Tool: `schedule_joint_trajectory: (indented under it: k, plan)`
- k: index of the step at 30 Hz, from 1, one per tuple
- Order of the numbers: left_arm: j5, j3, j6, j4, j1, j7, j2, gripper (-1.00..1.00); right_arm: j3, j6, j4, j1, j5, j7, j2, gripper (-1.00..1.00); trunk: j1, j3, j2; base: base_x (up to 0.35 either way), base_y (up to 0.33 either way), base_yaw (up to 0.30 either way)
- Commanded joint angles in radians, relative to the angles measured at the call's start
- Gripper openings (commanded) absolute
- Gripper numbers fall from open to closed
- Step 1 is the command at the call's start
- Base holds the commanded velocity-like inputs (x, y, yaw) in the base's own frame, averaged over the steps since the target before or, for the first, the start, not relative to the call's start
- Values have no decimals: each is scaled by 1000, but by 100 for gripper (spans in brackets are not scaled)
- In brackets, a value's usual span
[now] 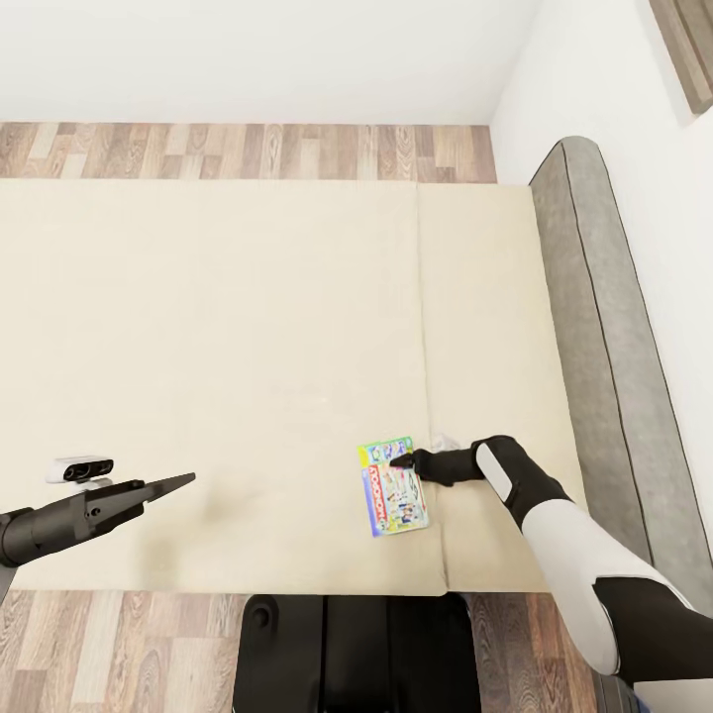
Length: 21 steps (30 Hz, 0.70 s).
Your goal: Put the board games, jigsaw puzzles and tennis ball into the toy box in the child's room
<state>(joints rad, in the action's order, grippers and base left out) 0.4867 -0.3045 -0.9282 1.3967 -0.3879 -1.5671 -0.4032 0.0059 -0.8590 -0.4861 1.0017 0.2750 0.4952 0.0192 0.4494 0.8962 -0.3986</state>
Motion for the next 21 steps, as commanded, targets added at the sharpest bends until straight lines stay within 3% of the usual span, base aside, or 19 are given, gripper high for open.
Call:
schedule_joint_trajectory:
  k: [1, 9, 14, 21]
  plan:
    - [0, 0, -11, 0, 0, -4, 0, 100, 2, -4, 0, 0, -8, 0, 0, 100, 1, 1, -1, 0, 0, 0]
    - [0, 1, -11, 0, 0, -4, 0, 100, 2, -7, 2, 0, -7, 0, -6, 100, 1, 1, -1, 0, 0, 0]
    - [0, 1, -11, 0, 0, -4, 0, 100, 2, -6, 1, 0, -9, 0, -27, 100, 1, 1, -1, 0, 0, 0]
    - [0, 0, -11, 0, 0, -4, 0, 100, 2, 2, 1, 0, -12, -4, -39, 100, 1, 1, -1, 0, 0, 0]
